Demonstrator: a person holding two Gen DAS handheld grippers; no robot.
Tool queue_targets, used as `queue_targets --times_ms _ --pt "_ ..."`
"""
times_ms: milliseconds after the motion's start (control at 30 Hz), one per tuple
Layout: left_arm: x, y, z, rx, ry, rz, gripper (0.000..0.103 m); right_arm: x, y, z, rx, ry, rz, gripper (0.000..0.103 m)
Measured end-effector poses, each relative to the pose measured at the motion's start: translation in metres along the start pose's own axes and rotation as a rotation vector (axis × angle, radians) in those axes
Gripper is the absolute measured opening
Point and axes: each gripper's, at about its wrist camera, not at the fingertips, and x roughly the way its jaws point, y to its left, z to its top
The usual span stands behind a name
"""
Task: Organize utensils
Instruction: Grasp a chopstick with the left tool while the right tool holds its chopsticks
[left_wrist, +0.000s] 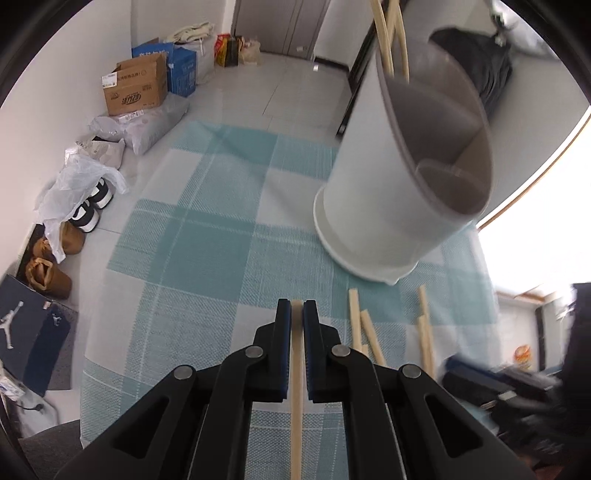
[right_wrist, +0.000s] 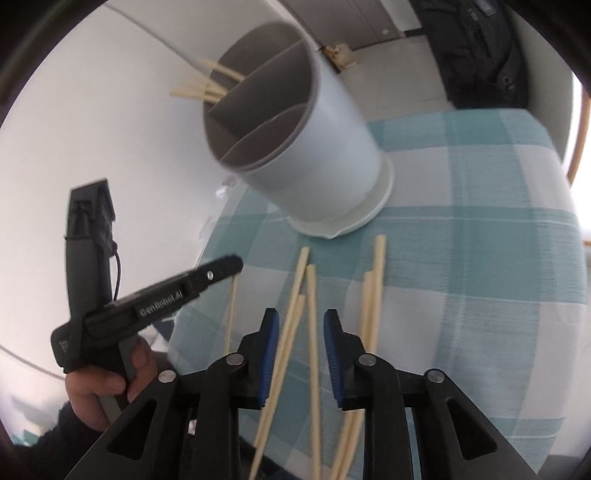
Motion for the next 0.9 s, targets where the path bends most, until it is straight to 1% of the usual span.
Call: queue_targets --times_ms 67,100,167,267,467,567,700,900 --pt "-0.006 0.006 0.001 -0.016 -0.023 -0.016 0.002 0.014 0.008 0.001 -0.005 0.046 -0.021 0.015" --pt "-0.007 0.008 0.000 -0.024 -0.029 -0.023 0.002 0.021 0.011 0.003 -0.010 0.070 -0.036 0.015" --pt "-0.010 0.014 0.000 -0.048 -0.037 -0.046 0.002 0.036 0.020 0.006 -0.031 0.105 -0.084 0.010" --pt "-0.013 0.025 0.002 -0.085 -0.050 -0.075 0.002 0.050 0.029 0.011 -0.067 0.131 -0.153 0.009" --pt "-0.027 0.032 0.003 -0.104 -0.072 -0.121 0.002 0.077 0.045 0.013 -0.129 0.201 -0.286 0.009" --pt "-0.032 0.035 0.004 -0.106 -0.084 -0.141 0.002 0.085 0.057 0.016 -0.177 0.200 -0.359 0.006" --pt "-0.038 0.040 0.005 -0.111 -0.095 -0.159 0.002 0.096 0.063 0.021 -0.206 0.215 -0.414 0.007" --pt "-0.040 0.052 0.007 -0.141 -0.098 -0.188 0.002 0.105 0.069 0.026 -0.182 0.205 -0.431 0.007"
